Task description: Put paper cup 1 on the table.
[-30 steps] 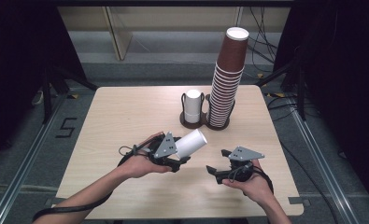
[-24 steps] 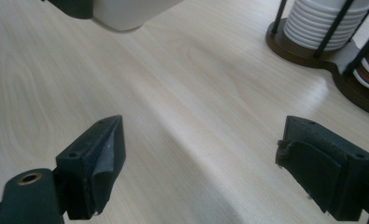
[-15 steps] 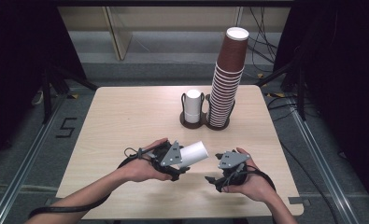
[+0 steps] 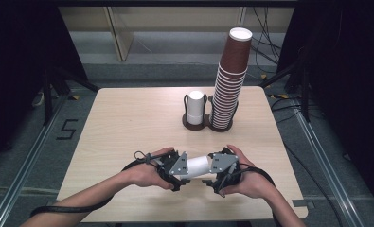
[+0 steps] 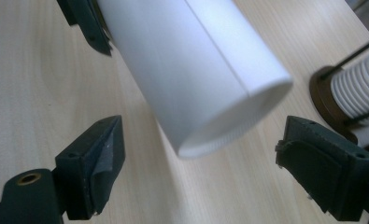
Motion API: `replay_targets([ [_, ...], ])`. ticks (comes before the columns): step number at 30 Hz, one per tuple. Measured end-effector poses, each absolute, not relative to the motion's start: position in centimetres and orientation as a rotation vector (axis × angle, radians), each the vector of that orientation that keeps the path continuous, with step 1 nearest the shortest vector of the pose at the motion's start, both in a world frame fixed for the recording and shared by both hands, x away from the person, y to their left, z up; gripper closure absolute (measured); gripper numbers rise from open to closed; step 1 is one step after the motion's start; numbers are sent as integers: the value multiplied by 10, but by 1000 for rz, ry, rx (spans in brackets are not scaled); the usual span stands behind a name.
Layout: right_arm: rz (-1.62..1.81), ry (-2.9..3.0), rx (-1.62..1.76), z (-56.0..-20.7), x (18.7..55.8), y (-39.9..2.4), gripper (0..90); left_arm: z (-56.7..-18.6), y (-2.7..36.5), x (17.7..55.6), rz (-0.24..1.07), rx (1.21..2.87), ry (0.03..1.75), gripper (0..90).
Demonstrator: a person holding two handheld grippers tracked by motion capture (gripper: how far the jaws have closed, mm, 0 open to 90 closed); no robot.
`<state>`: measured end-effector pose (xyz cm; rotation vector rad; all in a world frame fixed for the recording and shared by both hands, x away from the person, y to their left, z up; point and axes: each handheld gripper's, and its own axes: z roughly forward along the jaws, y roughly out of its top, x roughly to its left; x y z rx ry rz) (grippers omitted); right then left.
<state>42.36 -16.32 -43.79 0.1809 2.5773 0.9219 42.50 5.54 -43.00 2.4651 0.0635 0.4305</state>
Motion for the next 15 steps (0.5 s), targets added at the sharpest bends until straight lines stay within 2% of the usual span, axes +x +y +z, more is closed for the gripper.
replay_targets([
  [8, 874, 2643, 83, -436, 422, -145, 149, -430, 50, 423, 408, 2518, 8, 306],
  [9, 834, 2696, 218, -436, 414, -143, 151, -432, 48, 423, 403, 2530, -5, 306],
  [11, 834, 2687, 196, -437, 414, -141, 152, -432, 48, 423, 400, 2539, -10, 306],
  [12, 827, 2657, -1, -438, 423, -138, 157, -433, 48, 423, 400, 2545, -15, 306],
  [15, 826, 2696, 56, -439, 419, -136, 172, -434, 47, 424, 404, 2551, -24, 306],
])
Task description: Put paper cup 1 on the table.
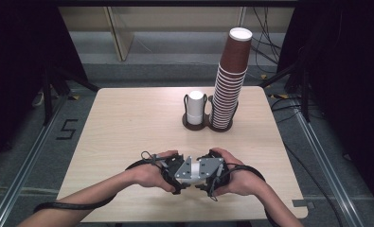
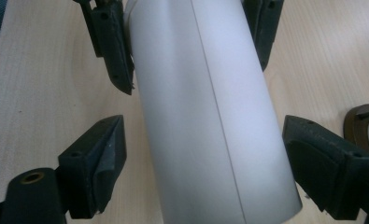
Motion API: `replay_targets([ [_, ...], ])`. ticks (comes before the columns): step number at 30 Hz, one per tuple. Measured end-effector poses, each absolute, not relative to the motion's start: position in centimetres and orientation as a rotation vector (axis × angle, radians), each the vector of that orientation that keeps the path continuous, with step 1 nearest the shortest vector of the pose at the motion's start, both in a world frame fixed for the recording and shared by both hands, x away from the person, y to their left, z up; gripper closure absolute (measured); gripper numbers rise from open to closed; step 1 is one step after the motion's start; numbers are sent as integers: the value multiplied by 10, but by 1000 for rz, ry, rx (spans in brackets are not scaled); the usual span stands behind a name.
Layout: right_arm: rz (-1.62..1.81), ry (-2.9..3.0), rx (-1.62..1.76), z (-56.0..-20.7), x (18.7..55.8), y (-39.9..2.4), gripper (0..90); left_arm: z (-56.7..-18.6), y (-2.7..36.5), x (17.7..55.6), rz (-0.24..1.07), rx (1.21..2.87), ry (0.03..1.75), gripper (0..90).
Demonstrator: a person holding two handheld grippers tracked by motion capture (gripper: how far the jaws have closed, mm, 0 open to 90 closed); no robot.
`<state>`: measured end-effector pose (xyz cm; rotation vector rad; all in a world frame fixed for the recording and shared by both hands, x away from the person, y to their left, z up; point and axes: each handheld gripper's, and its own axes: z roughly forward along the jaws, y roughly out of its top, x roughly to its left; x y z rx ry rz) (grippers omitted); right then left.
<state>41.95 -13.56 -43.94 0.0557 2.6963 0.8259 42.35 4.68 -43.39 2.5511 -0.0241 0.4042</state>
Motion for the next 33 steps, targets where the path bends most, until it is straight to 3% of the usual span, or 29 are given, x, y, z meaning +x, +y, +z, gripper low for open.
replay_targets([
  [6, 811, 2702, 46, -441, 420, -135, 223, -433, 46, 423, 405, 2558, -31, 306],
  [9, 793, 2712, 47, -441, 419, -136, 309, -434, 45, 422, 398, 2569, -44, 306],
  [14, 722, 2671, -91, -441, 421, -137, 339, -436, 45, 422, 397, 2566, -77, 278],
  [18, 749, 2667, -90, -442, 421, -140, 340, -436, 46, 423, 401, 2527, -60, 145],
  [23, 862, 2653, -70, -450, 423, -148, 342, -432, 55, 425, 427, 2479, -37, 69],
  [33, 1131, 2521, 57, -466, 426, -172, 340, -429, 78, 430, 392, 2357, 102, 66],
])
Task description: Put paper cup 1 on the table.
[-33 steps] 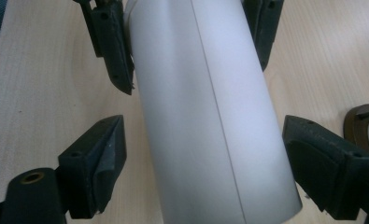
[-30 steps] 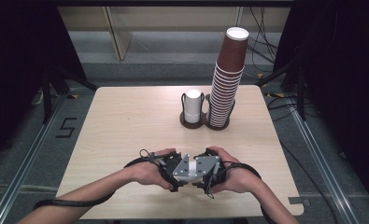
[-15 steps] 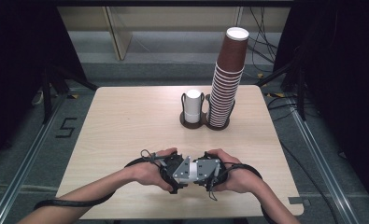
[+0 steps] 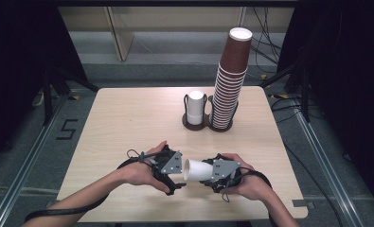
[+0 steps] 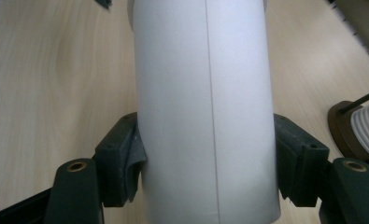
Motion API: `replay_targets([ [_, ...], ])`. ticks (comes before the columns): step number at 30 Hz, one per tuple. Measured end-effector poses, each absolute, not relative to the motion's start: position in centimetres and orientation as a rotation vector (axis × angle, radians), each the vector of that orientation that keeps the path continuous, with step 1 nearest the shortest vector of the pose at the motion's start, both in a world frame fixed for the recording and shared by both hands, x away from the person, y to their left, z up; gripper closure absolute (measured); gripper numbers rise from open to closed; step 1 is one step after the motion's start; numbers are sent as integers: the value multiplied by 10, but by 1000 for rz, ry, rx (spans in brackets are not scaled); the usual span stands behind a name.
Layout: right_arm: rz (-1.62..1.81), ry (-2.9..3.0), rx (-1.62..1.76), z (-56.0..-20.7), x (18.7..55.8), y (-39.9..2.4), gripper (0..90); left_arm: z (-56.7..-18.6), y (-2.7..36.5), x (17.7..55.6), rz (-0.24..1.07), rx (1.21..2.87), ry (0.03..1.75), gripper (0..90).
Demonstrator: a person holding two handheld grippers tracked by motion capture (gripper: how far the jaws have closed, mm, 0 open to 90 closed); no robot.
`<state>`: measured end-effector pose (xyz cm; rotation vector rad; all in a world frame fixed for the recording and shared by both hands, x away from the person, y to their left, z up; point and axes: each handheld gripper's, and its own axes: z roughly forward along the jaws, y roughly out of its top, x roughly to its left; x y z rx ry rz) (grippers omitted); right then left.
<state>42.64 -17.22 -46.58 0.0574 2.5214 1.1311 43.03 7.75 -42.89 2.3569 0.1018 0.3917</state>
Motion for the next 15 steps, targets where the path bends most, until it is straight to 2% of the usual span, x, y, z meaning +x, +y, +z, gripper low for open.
replay_targets([
  [5, 1379, 2354, 247, -476, 425, -183, 338, -427, 84, 436, 323, 2211, 232, 70],
  [7, 1399, 2325, 252, -476, 425, -184, 337, -426, 84, 437, 315, 2195, 249, 75],
  [12, 1498, 2227, 316, -478, 422, -188, 334, -424, 84, 447, 192, 2068, 378, 84],
  [15, 1503, 2215, 320, -478, 421, -187, 334, -424, 83, 450, 172, 2049, 386, 87],
])
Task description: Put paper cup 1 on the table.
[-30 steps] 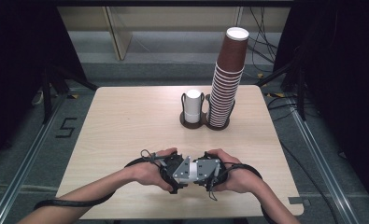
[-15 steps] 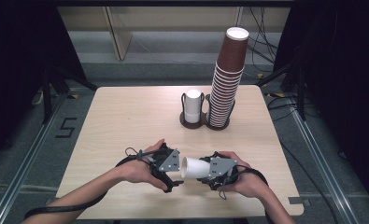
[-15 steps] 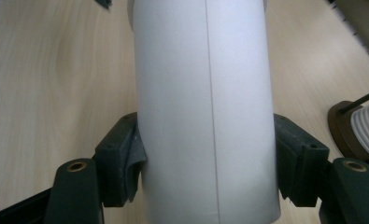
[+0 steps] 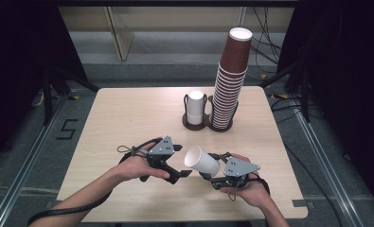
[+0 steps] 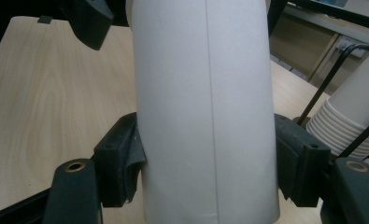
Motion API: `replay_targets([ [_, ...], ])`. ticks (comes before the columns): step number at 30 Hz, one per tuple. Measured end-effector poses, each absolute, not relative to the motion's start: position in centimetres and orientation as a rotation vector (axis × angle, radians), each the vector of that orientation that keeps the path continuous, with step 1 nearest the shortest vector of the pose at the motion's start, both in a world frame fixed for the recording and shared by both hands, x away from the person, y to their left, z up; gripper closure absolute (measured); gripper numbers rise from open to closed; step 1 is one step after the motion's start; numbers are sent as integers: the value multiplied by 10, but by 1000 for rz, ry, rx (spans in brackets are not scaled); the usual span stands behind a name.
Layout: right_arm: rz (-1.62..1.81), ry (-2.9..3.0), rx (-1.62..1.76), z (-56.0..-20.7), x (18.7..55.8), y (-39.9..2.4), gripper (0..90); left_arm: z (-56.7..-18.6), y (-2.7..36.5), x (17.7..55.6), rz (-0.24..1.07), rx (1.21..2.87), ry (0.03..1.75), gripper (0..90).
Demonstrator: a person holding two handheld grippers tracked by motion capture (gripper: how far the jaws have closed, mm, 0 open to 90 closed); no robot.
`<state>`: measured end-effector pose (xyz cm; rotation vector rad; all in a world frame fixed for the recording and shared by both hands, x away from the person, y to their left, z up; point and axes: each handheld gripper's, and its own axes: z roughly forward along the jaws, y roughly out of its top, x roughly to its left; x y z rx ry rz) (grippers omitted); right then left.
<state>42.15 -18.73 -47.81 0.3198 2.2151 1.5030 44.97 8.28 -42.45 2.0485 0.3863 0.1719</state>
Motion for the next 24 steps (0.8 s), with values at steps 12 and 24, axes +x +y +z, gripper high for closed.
replay_targets([
  [12, 1503, 2239, 251, -478, 419, -180, 335, -426, 68, 453, 109, 2079, 285, 107],
  [24, 1505, 2235, 203, -477, 418, -178, 336, -428, 66, 453, 91, 2082, 275, 154],
])
